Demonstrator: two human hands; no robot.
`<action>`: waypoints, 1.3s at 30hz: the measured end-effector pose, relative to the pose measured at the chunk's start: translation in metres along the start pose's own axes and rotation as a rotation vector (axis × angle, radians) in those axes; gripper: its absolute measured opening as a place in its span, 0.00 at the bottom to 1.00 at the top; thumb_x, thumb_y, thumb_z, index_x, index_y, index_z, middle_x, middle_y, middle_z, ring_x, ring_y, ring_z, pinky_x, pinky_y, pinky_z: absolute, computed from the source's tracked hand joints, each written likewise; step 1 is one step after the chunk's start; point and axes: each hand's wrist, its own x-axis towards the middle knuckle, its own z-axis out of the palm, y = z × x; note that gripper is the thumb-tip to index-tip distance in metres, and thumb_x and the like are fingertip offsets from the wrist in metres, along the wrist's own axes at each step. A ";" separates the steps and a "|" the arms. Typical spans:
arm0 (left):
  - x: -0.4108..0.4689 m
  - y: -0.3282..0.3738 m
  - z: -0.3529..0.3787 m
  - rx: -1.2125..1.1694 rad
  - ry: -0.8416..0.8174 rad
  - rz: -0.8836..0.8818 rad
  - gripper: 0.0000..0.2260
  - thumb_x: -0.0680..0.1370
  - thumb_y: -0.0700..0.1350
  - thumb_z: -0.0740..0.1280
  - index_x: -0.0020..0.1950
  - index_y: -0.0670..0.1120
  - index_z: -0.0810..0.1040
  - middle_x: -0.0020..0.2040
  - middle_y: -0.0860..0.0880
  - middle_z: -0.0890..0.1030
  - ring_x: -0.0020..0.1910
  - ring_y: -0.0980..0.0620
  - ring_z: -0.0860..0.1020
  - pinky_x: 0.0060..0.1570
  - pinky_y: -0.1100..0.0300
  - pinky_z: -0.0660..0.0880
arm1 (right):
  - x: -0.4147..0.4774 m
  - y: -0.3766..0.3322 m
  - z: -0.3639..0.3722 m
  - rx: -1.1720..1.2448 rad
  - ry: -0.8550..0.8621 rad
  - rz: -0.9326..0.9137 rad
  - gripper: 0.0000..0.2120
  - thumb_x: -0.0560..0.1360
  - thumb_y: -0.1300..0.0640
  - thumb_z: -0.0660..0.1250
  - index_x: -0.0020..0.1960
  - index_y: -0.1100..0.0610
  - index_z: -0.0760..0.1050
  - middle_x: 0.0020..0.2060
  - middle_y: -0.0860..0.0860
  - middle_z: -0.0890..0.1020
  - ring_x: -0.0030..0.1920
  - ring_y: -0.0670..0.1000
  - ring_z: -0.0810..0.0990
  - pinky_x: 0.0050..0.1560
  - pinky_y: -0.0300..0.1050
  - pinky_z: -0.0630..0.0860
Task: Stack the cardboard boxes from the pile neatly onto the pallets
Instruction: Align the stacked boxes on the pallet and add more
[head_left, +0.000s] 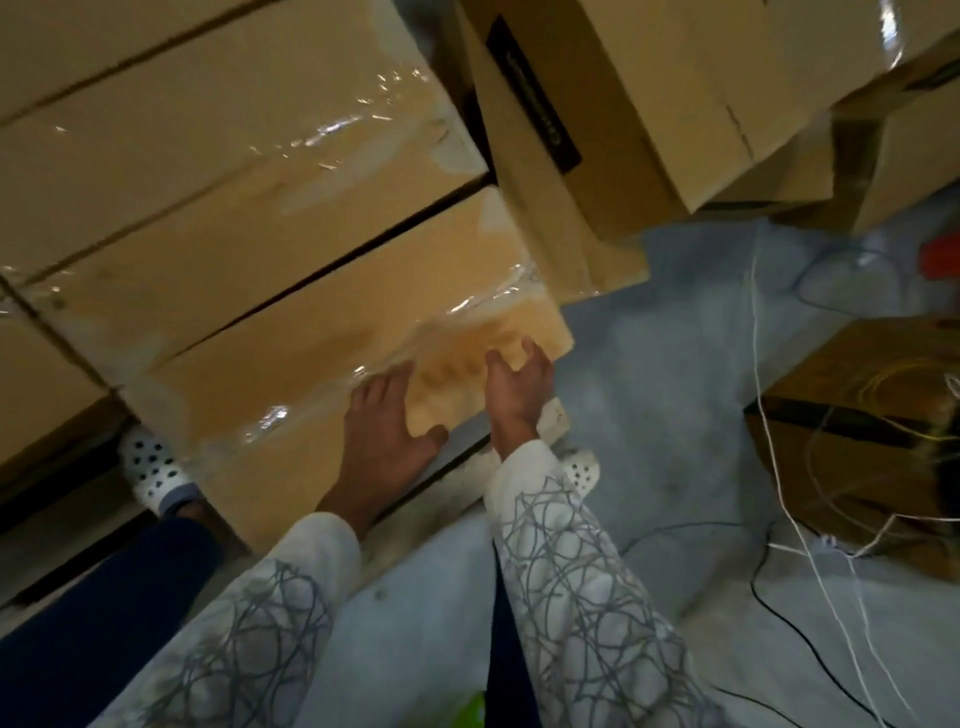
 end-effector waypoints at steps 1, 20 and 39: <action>0.009 0.015 0.014 0.006 -0.007 0.034 0.46 0.64 0.65 0.60 0.80 0.48 0.65 0.77 0.45 0.69 0.75 0.42 0.63 0.71 0.45 0.62 | 0.020 0.000 -0.008 0.007 0.022 -0.051 0.28 0.77 0.51 0.70 0.76 0.50 0.70 0.75 0.51 0.69 0.76 0.57 0.66 0.74 0.56 0.67; 0.141 0.114 0.217 0.625 0.229 0.236 0.36 0.70 0.49 0.72 0.78 0.48 0.69 0.83 0.42 0.56 0.82 0.37 0.54 0.78 0.36 0.50 | 0.293 0.059 -0.048 0.237 -0.495 0.325 0.14 0.75 0.47 0.75 0.51 0.57 0.84 0.47 0.52 0.88 0.39 0.49 0.82 0.38 0.42 0.72; 0.148 0.093 0.221 0.720 0.293 0.324 0.41 0.74 0.41 0.68 0.84 0.44 0.53 0.85 0.43 0.49 0.84 0.42 0.47 0.79 0.38 0.52 | 0.273 0.057 -0.012 -0.190 -0.077 -0.097 0.37 0.61 0.32 0.79 0.58 0.57 0.74 0.53 0.58 0.85 0.56 0.64 0.83 0.53 0.51 0.77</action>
